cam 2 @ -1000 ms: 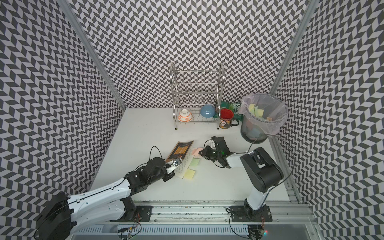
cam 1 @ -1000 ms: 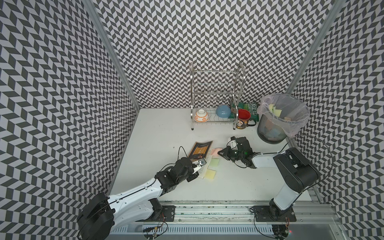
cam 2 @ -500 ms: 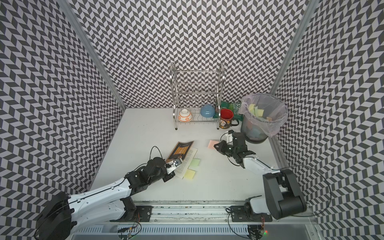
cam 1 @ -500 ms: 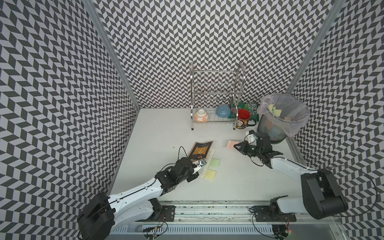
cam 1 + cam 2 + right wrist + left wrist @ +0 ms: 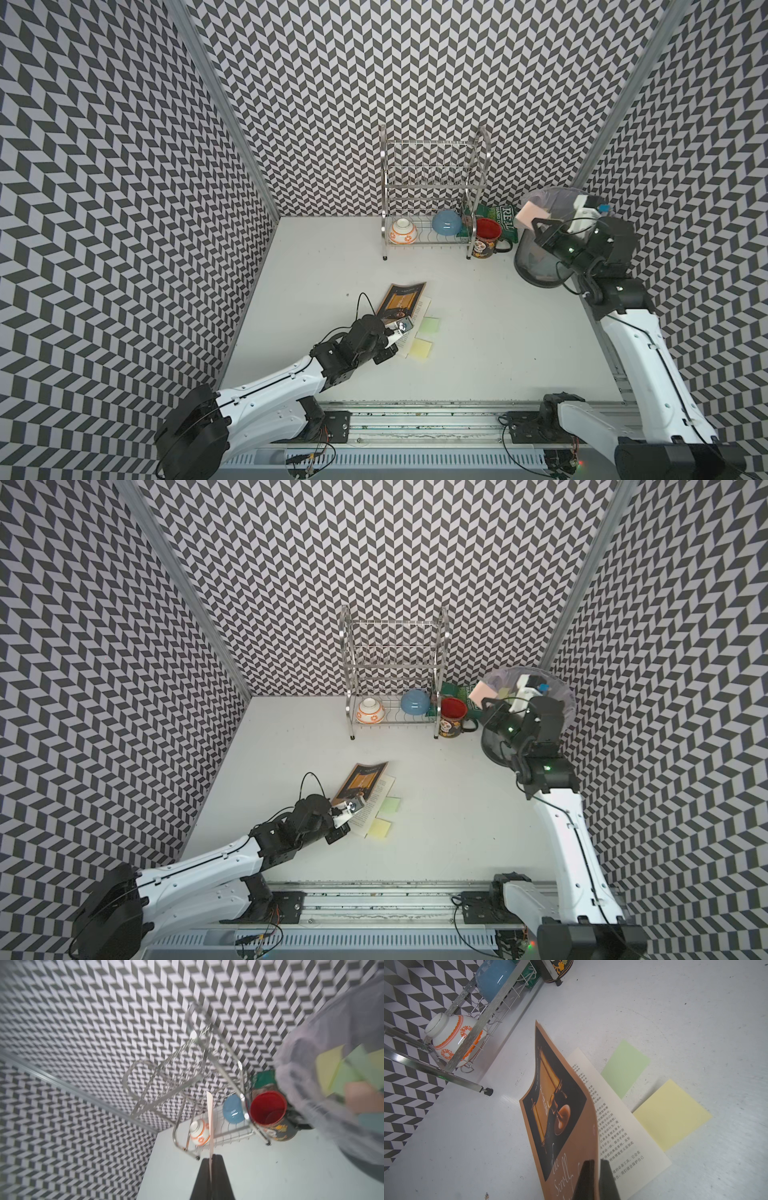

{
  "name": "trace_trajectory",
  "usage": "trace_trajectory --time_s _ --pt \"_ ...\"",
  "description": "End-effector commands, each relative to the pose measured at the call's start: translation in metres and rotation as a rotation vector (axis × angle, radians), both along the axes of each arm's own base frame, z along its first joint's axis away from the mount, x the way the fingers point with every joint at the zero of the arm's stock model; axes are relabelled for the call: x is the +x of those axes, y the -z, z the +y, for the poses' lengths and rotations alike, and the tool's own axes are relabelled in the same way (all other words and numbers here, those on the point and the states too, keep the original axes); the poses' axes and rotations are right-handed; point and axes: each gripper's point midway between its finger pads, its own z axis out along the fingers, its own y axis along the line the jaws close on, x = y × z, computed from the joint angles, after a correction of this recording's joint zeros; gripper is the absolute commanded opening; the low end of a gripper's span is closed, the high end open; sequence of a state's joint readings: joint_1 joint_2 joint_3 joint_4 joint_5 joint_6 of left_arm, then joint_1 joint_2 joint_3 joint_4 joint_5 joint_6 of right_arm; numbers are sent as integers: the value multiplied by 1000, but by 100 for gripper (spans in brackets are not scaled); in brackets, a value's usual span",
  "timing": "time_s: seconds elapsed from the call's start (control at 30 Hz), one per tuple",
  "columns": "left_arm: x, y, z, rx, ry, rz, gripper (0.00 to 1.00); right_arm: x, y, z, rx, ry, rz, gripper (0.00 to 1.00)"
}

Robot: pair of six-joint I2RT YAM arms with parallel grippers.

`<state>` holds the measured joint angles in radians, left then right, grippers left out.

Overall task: Peel off the used sticky note
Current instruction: Place the note in the trash bin.

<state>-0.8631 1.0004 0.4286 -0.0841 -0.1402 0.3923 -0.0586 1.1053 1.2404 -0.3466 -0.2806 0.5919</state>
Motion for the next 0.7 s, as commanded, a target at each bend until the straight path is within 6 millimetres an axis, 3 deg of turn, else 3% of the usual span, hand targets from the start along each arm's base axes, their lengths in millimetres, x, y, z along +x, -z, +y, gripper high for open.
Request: trace_trajectory --time_s 0.0,0.1,0.23,0.37,0.53,0.67 --pt "0 -2 0 -1 2 4 0 18 6 -53 -48 179 66 0" --pt "0 -2 0 0 1 4 0 36 6 -83 -57 277 82 0" --pt "0 -4 0 -7 3 1 0 64 27 -115 -67 349 163 0" --pt "0 -5 0 -10 6 1 0 82 48 -130 -61 367 197 0" --pt "-1 -5 0 -12 8 2 0 99 71 -131 -65 326 252 18" --pt "-1 -5 0 -14 9 1 0 98 62 -126 -71 301 233 51"
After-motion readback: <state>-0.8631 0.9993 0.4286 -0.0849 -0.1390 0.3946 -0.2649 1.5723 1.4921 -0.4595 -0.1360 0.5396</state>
